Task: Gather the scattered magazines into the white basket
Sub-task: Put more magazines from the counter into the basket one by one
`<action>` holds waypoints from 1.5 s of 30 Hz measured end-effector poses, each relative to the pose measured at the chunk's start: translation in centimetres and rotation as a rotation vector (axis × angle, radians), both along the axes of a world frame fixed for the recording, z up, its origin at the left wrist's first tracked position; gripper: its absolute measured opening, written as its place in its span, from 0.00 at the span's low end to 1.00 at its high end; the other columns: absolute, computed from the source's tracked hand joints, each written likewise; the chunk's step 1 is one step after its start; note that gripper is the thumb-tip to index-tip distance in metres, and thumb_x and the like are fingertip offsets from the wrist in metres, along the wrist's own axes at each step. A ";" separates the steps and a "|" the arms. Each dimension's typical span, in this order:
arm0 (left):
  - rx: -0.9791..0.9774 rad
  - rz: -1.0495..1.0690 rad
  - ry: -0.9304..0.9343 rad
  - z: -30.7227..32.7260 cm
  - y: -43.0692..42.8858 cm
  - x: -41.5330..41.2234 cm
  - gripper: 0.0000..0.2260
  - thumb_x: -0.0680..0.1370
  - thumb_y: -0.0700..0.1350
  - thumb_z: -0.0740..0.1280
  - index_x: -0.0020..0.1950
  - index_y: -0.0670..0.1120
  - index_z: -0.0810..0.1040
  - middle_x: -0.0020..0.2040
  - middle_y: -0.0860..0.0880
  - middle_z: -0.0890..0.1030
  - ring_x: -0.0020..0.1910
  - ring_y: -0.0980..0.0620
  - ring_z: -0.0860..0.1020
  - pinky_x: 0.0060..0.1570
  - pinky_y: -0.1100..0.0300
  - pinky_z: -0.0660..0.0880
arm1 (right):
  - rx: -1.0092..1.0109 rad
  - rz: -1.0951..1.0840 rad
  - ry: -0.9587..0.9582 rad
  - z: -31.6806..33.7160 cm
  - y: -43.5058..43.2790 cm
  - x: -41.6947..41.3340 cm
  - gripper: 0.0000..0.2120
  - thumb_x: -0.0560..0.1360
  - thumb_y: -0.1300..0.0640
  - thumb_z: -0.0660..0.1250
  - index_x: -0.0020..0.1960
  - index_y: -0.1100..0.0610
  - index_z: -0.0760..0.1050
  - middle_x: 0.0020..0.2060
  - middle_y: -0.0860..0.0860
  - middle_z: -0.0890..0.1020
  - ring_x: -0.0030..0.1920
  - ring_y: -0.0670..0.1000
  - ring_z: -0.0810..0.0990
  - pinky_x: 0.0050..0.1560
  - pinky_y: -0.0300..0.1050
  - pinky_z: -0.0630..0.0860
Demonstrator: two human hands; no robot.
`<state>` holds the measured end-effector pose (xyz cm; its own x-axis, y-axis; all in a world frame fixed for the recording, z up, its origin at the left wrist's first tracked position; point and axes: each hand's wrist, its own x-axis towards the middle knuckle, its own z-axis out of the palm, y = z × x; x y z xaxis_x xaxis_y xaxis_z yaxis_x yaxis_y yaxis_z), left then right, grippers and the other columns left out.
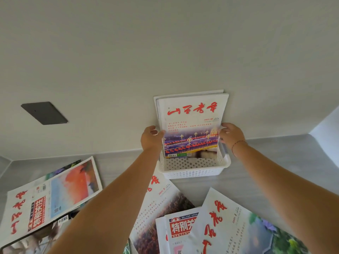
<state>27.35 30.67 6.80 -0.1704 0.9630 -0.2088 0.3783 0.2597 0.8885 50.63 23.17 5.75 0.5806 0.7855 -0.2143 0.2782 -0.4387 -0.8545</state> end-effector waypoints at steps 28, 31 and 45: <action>-0.387 0.015 -0.077 -6.6 -24.2 -5.1 0.12 0.77 0.47 0.65 0.58 0.44 0.79 0.52 0.45 0.82 0.45 0.48 0.79 0.28 0.66 0.69 | -0.351 0.263 -0.118 -6.0 -18.8 -2.6 0.22 0.74 0.59 0.65 0.67 0.60 0.69 0.65 0.58 0.74 0.62 0.58 0.75 0.62 0.51 0.72; -0.546 0.079 -0.223 -7.1 -26.9 -5.1 0.13 0.78 0.43 0.64 0.63 0.44 0.75 0.58 0.44 0.80 0.48 0.48 0.79 0.36 0.65 0.76 | -0.420 0.285 -0.161 -6.5 -20.6 -2.8 0.21 0.75 0.59 0.65 0.67 0.62 0.69 0.65 0.59 0.74 0.63 0.59 0.74 0.62 0.50 0.71; -0.828 0.149 -0.628 -5.5 -30.0 -3.8 0.08 0.75 0.37 0.68 0.53 0.45 0.75 0.41 0.45 0.81 0.35 0.51 0.80 0.26 0.59 0.77 | -0.567 0.243 -0.244 -6.8 -24.4 -1.8 0.20 0.73 0.59 0.63 0.64 0.61 0.70 0.62 0.60 0.75 0.61 0.61 0.74 0.61 0.51 0.72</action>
<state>23.59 0.70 1.34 0.0920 0.4571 -0.8846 -0.1750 0.8820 0.4375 48.88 -1.21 -1.10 0.4853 0.7047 -0.5176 0.5826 -0.7020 -0.4096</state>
